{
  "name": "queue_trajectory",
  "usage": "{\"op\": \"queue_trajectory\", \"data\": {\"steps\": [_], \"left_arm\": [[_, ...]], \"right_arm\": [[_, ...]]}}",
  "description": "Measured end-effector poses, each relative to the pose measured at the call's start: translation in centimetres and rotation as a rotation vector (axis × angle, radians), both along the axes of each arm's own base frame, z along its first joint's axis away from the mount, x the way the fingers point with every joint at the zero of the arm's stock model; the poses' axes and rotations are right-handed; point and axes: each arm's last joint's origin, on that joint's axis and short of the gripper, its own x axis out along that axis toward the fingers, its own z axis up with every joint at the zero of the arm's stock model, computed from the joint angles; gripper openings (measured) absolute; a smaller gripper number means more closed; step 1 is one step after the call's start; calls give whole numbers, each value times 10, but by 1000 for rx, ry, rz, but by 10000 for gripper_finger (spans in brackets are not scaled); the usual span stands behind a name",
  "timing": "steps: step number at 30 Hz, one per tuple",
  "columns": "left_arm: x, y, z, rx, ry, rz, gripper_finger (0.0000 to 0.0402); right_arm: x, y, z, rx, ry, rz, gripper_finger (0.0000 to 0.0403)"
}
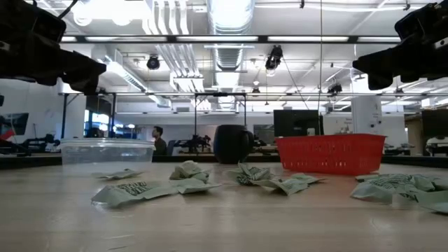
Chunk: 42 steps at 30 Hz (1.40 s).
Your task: Pick and place items into bin
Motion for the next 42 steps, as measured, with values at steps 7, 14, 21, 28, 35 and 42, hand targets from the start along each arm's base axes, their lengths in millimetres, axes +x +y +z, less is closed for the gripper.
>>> {"op": "queue_trajectory", "data": {"steps": [7, 14, 21, 28, 35, 42], "left_arm": [[0, 0, 0, 0, 0, 0, 154], [0, 0, 0, 0, 0, 0, 154], [0, 0, 0, 0, 0, 0, 154], [0, 0, 0, 0, 0, 0, 154], [0, 0, 0, 0, 0, 0, 154], [0, 0, 0, 0, 0, 0, 154]], "right_arm": [[0, 0, 0, 0, 0, 0, 68], [0, 0, 0, 0, 0, 0, 68], [0, 0, 0, 0, -1, 0, 68], [0, 0, 9, 138, -96, 7, 68], [-2, -1, 21, 556, -225, 11, 68], [-5, -1, 31, 691, -331, 56, 68]]}}
